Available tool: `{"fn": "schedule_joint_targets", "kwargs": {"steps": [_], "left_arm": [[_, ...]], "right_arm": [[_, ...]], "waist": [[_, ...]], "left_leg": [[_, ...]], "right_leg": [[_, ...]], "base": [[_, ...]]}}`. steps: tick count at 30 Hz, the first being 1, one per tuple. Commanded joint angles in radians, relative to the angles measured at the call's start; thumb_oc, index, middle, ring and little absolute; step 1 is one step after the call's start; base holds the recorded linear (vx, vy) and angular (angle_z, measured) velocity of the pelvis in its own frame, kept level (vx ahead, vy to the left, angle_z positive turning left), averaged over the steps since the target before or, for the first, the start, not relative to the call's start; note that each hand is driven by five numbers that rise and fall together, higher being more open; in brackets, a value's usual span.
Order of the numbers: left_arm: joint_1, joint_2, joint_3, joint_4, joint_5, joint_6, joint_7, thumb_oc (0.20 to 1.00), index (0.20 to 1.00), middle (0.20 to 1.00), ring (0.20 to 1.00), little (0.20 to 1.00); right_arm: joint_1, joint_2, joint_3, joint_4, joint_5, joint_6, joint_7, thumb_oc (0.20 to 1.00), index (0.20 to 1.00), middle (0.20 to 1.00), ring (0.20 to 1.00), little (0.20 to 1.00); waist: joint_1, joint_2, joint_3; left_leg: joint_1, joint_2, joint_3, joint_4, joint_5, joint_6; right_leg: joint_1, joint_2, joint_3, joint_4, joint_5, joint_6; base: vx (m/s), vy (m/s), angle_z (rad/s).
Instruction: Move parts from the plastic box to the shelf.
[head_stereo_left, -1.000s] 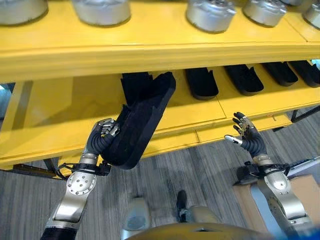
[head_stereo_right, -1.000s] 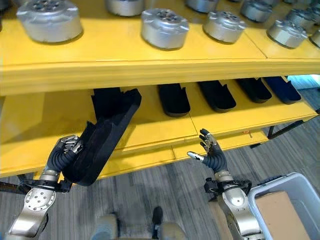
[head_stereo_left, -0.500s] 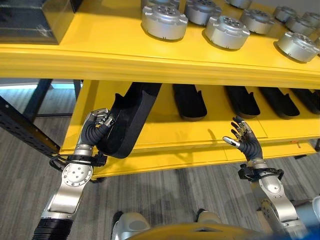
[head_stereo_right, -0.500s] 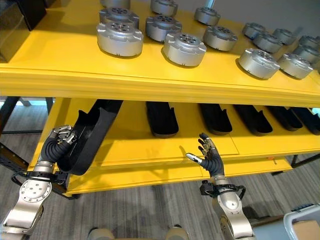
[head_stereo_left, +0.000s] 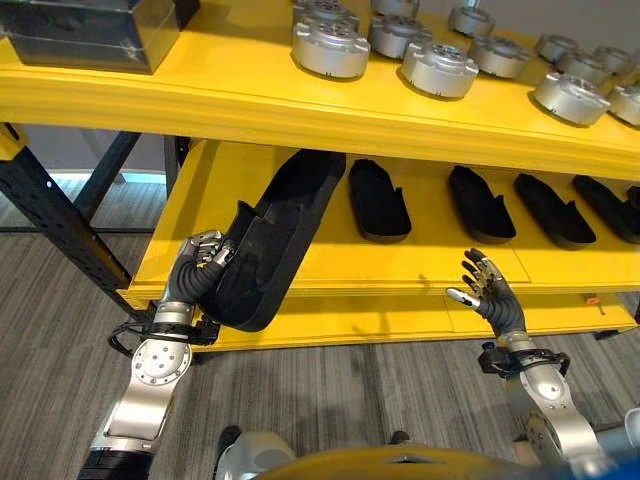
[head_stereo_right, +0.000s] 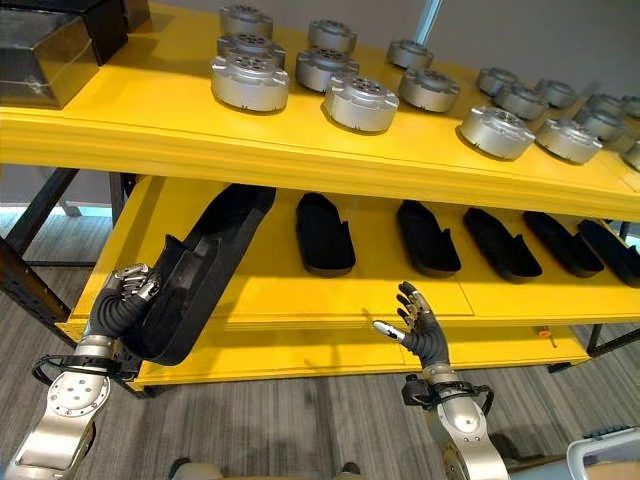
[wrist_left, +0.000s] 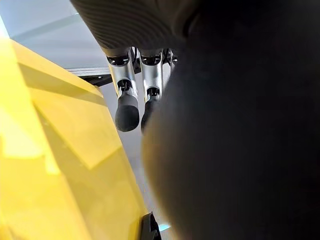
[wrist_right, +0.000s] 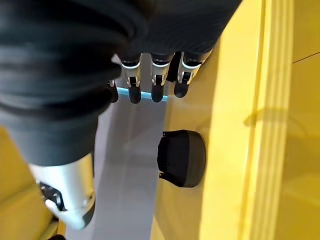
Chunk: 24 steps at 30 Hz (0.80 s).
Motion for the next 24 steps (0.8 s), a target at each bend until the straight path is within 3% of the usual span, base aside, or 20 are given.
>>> {"fn": "schedule_joint_targets", "kwargs": {"steps": [1,9,16,24], "left_arm": [[-0.132,0.011,-0.003,-0.003,0.016,-0.045,0.066,0.2,0.2,0.2,0.2,0.2],[-0.416,0.024,-0.042,0.188,0.026,-0.022,0.241,0.2,0.2,0.2,0.2,0.2],[-0.734,0.049,-0.091,0.388,-0.011,0.0,0.418,0.2,0.2,0.2,0.2,0.2],[-0.899,0.103,-0.112,0.499,-0.033,0.011,0.499,0.2,0.2,0.2,0.2,0.2]], "right_arm": [[-0.076,-0.031,-0.026,-0.084,0.029,-0.04,-0.002,1.0,1.0,1.0,1.0,1.0],[-0.176,-0.041,0.024,-0.104,0.048,-0.058,-0.038,1.0,1.0,1.0,1.0,1.0],[-0.244,-0.057,0.089,-0.114,0.069,-0.088,-0.049,1.0,1.0,1.0,1.0,1.0],[-0.258,-0.074,0.102,-0.127,0.083,-0.109,-0.052,1.0,1.0,1.0,1.0,1.0]], "waist": [[0.0,0.023,0.088],[-0.009,-0.005,0.207],[-0.048,-0.027,0.252],[-0.078,-0.027,0.266]], "left_leg": [[0.052,-0.074,0.075,-0.067,0.017,0.112],[-0.089,-0.058,0.072,0.027,0.023,0.114],[-0.208,-0.053,0.061,0.085,0.036,0.109],[-0.312,-0.054,0.035,0.151,0.028,0.107]], "right_leg": [[-0.007,-0.011,0.025,0.164,-0.119,-0.003],[-0.152,-0.004,0.053,0.232,-0.092,-0.007],[-0.235,0.001,0.05,0.237,-0.07,-0.008],[-0.298,0.0,0.045,0.263,-0.072,-0.014]], "base": [[-0.18,-0.037,0.02],[-0.13,-0.001,-0.02],[-0.08,0.004,-0.03],[-0.03,-0.004,0.0]]}}
